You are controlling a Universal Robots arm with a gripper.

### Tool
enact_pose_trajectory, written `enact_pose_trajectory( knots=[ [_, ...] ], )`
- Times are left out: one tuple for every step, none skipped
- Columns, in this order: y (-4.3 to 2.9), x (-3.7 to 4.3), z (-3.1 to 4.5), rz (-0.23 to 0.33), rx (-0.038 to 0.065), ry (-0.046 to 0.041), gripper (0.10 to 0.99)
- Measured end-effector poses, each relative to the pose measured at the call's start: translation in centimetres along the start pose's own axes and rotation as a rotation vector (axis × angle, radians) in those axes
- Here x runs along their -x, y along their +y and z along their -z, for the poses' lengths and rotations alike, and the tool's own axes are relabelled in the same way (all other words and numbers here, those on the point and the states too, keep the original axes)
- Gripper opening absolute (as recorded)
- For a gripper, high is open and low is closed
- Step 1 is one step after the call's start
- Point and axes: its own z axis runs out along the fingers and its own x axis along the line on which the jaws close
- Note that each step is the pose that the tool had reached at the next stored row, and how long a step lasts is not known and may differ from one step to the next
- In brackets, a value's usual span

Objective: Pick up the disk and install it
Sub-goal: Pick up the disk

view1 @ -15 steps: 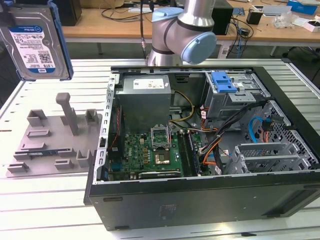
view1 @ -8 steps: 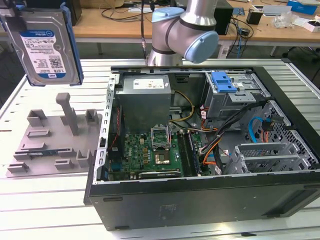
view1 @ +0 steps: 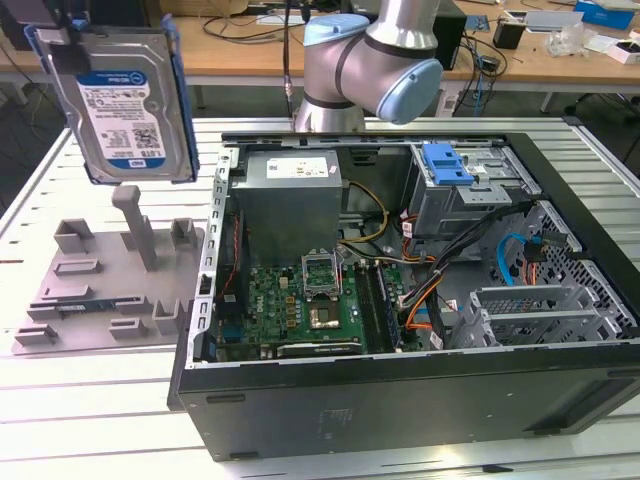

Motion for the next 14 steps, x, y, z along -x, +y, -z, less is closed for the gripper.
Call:
enact_pose_trajectory(
  knots=[
    [-0.37, -0.20, 0.00, 0.000, 0.000, 0.0000, 0.369],
    [-1.19, -0.65, 0.00, 0.000, 0.000, 0.0000, 0.369],
    [-1.86, -1.00, -0.01, 0.000, 0.000, 0.0000, 0.369],
    [-2.36, -1.25, 0.00, 0.000, 0.000, 0.0001, 0.369],
    [-2.80, -1.48, 0.00, 0.000, 0.000, 0.0000, 0.369],
    [-3.32, -1.75, -0.01, 0.000, 0.000, 0.0000, 0.369],
    [-3.70, -1.94, 0.00, 0.000, 0.000, 0.0001, 0.369],
    [-4.27, -2.24, 0.00, 0.000, 0.000, 0.0000, 0.369],
    [-4.65, -2.44, 0.00, 0.000, 0.000, 0.0000, 0.369],
    [-5.05, -2.64, -0.01, 0.000, 0.000, 0.0001, 0.369],
    [-5.48, -2.85, 0.00, 0.000, 0.000, 0.0000, 0.369],
    [-5.88, -3.06, -0.01, 0.000, 0.000, 0.0000, 0.369],
    [-6.68, -3.46, 0.00, 0.000, 0.000, 0.0000, 0.369],
    [-7.01, -3.63, 0.00, 0.000, 0.000, 0.0000, 0.369]
  ],
)
